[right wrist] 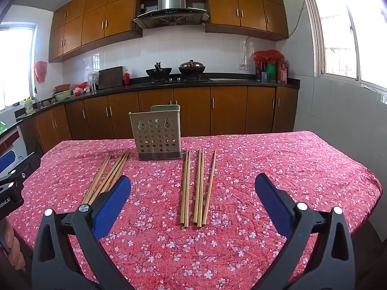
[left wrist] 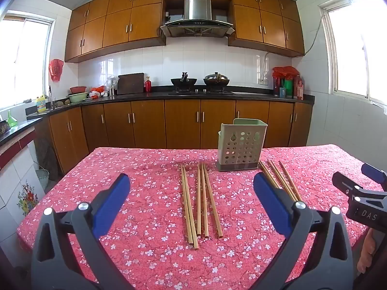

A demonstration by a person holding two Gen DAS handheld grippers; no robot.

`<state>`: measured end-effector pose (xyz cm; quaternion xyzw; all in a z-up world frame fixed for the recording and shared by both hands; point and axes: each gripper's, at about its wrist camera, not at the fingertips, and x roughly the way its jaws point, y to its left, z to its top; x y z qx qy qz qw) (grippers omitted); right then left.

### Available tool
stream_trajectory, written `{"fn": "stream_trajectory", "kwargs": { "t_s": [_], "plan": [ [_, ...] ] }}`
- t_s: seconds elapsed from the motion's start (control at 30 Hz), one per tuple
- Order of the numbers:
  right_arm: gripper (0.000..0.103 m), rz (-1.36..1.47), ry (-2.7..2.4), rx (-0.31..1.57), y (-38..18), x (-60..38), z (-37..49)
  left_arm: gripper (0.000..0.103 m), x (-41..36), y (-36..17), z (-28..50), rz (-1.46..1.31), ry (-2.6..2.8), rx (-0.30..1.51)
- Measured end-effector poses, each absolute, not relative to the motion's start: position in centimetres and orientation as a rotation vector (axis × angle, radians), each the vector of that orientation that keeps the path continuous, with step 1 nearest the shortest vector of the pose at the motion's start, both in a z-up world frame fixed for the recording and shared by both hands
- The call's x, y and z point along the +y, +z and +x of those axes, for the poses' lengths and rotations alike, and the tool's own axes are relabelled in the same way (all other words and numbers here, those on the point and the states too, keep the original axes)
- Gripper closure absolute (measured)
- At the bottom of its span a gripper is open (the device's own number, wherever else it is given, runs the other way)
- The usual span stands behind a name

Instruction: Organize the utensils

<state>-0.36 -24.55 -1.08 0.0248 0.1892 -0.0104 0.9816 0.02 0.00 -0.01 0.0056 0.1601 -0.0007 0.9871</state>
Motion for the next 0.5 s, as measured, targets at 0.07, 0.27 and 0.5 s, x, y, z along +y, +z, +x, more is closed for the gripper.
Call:
{"fn": "stream_trajectory", "kwargs": {
  "t_s": [0.07, 0.27, 0.5],
  "plan": [
    [0.002, 0.050, -0.021, 0.382, -1.07, -24.56, -0.36, 0.004, 0.02, -0.01, 0.05, 0.011, -0.001, 0.323],
    [0.002, 0.051, -0.021, 0.382, -1.05, -24.59, -0.39, 0.004, 0.00, 0.02, -0.01, 0.011, -0.001, 0.320],
    [0.002, 0.053, -0.021, 0.381, -1.04, -24.59, -0.43, 0.004, -0.03, 0.17, -0.16, 0.012, 0.001, 0.316]
  ]
}}
